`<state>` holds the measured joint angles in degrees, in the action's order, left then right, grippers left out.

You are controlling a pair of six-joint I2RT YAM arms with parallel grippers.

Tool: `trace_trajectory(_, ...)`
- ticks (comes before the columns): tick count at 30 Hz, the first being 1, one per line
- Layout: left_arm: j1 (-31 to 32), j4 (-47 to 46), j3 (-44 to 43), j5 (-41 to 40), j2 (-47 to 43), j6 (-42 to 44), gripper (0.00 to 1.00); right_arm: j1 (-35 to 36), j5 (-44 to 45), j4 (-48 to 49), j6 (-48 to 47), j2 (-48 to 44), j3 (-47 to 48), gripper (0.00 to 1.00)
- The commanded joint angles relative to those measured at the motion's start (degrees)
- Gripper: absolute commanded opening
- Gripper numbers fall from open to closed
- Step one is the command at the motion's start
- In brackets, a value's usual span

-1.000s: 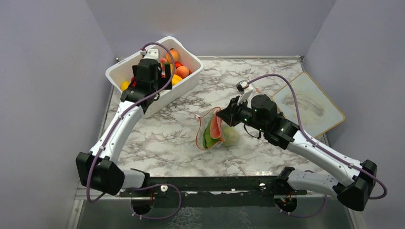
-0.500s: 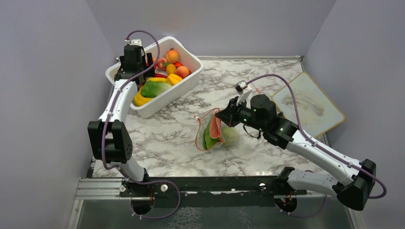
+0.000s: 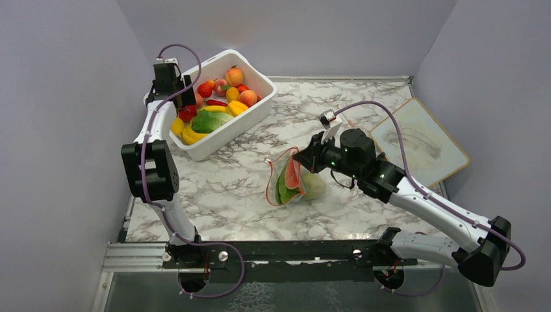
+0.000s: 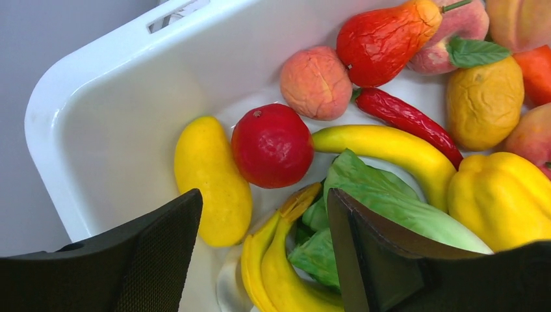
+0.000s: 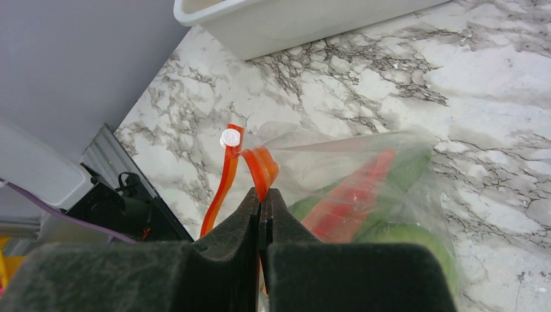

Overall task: Place the food in the zip-top bag and seal the zipper
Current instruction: Pick up the fake fruit from the bin.

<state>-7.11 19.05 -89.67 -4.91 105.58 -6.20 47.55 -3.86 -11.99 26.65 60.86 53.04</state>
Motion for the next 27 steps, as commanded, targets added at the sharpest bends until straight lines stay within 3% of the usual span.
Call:
trace_trajectory(1, -1.0, -1.5, -3.4, 2.7, 2.6, 2.1, 0.72, 0.2, 0.0, 1.0, -0.8, 0.4, 1.3, 0.01)
trace_trajectory(12, -2.4, -1.6, -10.2, 4.6, 12.8, 2.7, 0.72, 0.2, 1.1, 0.0, -1.3, -0.4, 1.7, 0.01)
trace_trajectory(27, -2.4, -1.3, -11.0, 4.7, 18.8, 2.8, 0.77, 0.2, 1.3, 0.2, -1.0, 0.0, 2.1, 0.01)
